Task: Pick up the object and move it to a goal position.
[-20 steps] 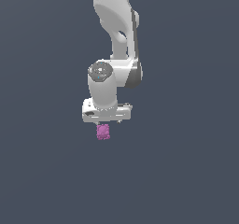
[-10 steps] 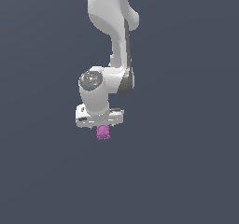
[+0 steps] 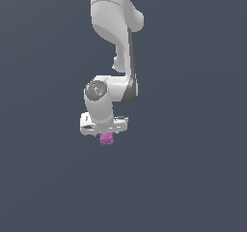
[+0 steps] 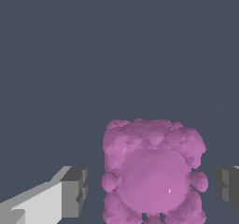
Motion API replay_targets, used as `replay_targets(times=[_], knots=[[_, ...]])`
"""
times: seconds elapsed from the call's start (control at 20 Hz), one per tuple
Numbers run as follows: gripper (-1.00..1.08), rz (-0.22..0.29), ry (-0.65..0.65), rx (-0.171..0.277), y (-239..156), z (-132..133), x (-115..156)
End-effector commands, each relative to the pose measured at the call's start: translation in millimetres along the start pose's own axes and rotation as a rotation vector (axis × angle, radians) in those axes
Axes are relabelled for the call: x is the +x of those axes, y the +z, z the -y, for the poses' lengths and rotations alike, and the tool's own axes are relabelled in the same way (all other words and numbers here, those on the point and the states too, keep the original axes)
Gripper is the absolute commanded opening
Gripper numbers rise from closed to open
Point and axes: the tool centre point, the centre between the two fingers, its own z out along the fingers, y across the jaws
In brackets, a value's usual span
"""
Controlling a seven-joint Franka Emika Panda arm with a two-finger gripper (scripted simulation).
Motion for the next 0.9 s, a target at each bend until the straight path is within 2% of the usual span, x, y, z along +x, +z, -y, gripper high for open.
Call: replay_targets(times=[0.0,0.3,0.35,0.85], knots=[[1.0,0.0,-0.001,0.0,13.1,-0.2,-0.6],[1.0,0.0,-0.001,0.0,23.0,-0.7,0.8],[-1.0,0.0,-0.001,0.0,23.0,-0.7,0.8],[-1.0,0.0,-0.001,0.0,22.7,-0.8,0.8]])
